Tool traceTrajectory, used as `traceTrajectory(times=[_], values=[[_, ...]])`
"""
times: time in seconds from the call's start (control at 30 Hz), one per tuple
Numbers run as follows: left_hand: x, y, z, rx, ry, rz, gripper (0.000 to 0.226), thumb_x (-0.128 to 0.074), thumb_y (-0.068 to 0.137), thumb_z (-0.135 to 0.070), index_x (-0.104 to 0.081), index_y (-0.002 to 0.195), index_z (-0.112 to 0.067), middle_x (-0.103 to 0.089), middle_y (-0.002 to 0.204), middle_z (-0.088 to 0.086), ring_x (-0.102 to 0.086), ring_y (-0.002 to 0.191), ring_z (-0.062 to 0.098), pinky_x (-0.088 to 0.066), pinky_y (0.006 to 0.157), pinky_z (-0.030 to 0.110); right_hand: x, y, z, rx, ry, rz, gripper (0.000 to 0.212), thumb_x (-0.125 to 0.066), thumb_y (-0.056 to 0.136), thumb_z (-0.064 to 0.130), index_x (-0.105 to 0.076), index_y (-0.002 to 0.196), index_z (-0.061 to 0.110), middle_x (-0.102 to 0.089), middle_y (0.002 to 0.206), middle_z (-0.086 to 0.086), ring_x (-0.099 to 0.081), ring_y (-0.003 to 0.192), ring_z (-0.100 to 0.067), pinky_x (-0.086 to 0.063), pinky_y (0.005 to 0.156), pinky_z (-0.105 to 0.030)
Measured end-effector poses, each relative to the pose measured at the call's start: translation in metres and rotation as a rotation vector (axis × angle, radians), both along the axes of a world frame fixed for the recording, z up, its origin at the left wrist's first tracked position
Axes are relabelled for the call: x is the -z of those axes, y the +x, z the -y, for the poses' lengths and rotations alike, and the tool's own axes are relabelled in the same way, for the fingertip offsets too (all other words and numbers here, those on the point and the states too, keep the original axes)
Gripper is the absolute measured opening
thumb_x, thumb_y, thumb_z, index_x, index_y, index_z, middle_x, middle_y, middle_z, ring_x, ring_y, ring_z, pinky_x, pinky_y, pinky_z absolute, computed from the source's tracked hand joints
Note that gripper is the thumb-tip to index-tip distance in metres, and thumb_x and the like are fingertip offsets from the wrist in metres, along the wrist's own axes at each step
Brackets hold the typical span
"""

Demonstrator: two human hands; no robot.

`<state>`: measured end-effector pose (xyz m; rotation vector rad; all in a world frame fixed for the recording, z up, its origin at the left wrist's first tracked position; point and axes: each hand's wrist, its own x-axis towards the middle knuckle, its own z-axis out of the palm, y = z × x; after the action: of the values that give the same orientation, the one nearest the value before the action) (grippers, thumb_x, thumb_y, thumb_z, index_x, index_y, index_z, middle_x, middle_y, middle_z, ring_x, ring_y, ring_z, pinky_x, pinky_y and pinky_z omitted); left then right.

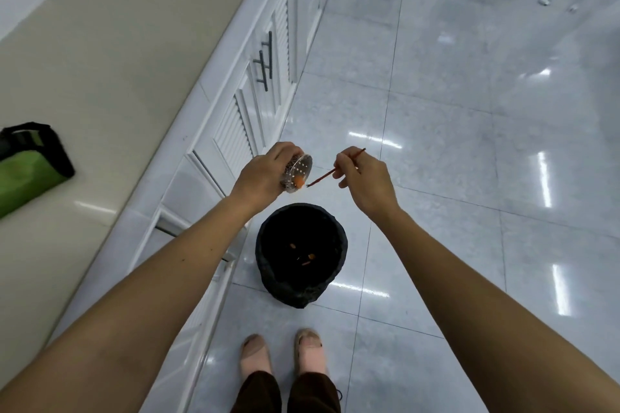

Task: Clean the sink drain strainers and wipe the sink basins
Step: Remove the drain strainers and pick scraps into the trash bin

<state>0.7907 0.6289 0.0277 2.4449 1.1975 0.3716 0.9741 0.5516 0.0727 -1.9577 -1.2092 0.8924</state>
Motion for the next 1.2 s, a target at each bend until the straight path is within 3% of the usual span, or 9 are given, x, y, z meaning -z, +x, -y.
traceTrajectory(times=[0.17,0.33,0.43,0.53,0.67,0.83,1.0,1.13,1.2], values=[[0.002,0.004,0.0,0.059,0.123,-0.006,0.052,-0.074,0.072,-0.005,-0.054,0.119,-0.015,-0.056,0.122,-0.001,-0.062,0.072,0.034,-0.049,0.058,0.035,-0.012,0.002,-0.004,0.014,0.129,-0.021,0.021,-0.046,0.098,0.036,-0.061,0.088,0.025,-0.069,0.078,0.013,-0.067,0.068,-0.011,-0.055,0.077,-0.04],[-0.002,0.013,0.0,0.053,0.147,-0.014,0.053,-0.072,0.072,-0.002,-0.055,0.121,-0.014,-0.056,0.122,-0.001,-0.061,0.072,0.033,-0.049,0.057,0.035,0.001,-0.002,0.0,-0.082,0.017,0.117,0.02,-0.043,0.098,0.041,-0.058,0.089,0.033,-0.07,0.084,0.015,-0.067,0.073,-0.012,-0.055,0.076,-0.04],[-0.003,0.014,-0.002,0.06,0.148,-0.081,0.058,-0.073,0.07,0.0,-0.053,0.123,-0.014,-0.055,0.123,0.0,-0.063,0.073,0.034,-0.043,0.056,0.03,0.003,0.005,0.007,-0.004,0.015,0.133,0.023,-0.04,0.099,0.04,-0.056,0.086,0.031,-0.067,0.078,0.014,-0.067,0.076,-0.015,-0.054,0.074,-0.039],[-0.006,0.014,0.002,-0.002,0.084,-0.051,0.06,-0.074,0.071,-0.002,-0.053,0.126,-0.013,-0.054,0.128,0.0,-0.063,0.087,0.031,-0.042,0.062,0.031,-0.004,0.012,0.013,0.179,0.053,0.14,0.023,-0.038,0.099,0.039,-0.057,0.09,0.03,-0.067,0.076,0.013,-0.067,0.073,-0.016,-0.051,0.07,-0.035],[-0.029,0.013,0.017,-0.195,-0.058,0.018,0.071,-0.08,0.069,-0.017,-0.048,0.132,-0.015,-0.051,0.134,0.0,-0.054,0.112,0.027,-0.046,0.086,0.038,-0.024,0.021,0.015,0.394,-0.025,0.016,0.027,-0.034,0.099,0.026,-0.06,0.097,0.023,-0.071,0.082,0.008,-0.068,0.073,-0.02,-0.051,0.07,-0.036],[-0.079,0.006,0.038,-0.289,-0.32,0.231,0.082,-0.087,0.057,-0.025,-0.048,0.13,-0.021,-0.054,0.128,0.0,-0.051,0.115,0.021,-0.045,0.097,0.038,-0.067,0.01,0.008,0.064,-0.379,-0.297,0.027,-0.045,0.097,0.027,-0.061,0.106,0.008,-0.071,0.098,-0.007,-0.064,0.074,-0.021,-0.045,0.065,-0.028],[-0.131,-0.02,0.066,-0.38,-0.38,0.464,0.076,-0.085,0.065,-0.013,-0.046,0.13,-0.019,-0.054,0.115,-0.01,-0.051,0.101,0.006,-0.036,0.073,0.003,-0.114,-0.04,-0.005,-0.167,-0.194,-0.204,0.041,-0.056,0.09,0.049,-0.065,0.1,0.011,-0.07,0.092,-0.004,-0.068,0.071,-0.016,-0.053,0.066,-0.03],[-0.162,-0.075,0.082,-0.514,-0.285,0.542,0.073,-0.085,0.065,-0.018,-0.047,0.127,-0.022,-0.056,0.114,-0.012,-0.051,0.099,0.005,-0.037,0.072,0.007,-0.148,-0.093,-0.017,-0.319,-0.09,-0.19,0.047,-0.052,0.092,0.051,-0.067,0.102,0.007,-0.069,0.089,-0.008,-0.067,0.064,-0.018,-0.054,0.059,-0.028],[-0.178,-0.113,0.089,-0.581,-0.202,0.508,0.073,-0.086,0.064,-0.019,-0.049,0.126,-0.021,-0.055,0.114,-0.011,-0.051,0.099,0.006,-0.039,0.078,0.014,-0.168,-0.13,-0.023,-0.416,-0.067,-0.223,0.05,-0.051,0.092,0.051,-0.067,0.102,0.004,-0.069,0.09,-0.012,-0.067,0.063,-0.019,-0.053,0.055,-0.027]])
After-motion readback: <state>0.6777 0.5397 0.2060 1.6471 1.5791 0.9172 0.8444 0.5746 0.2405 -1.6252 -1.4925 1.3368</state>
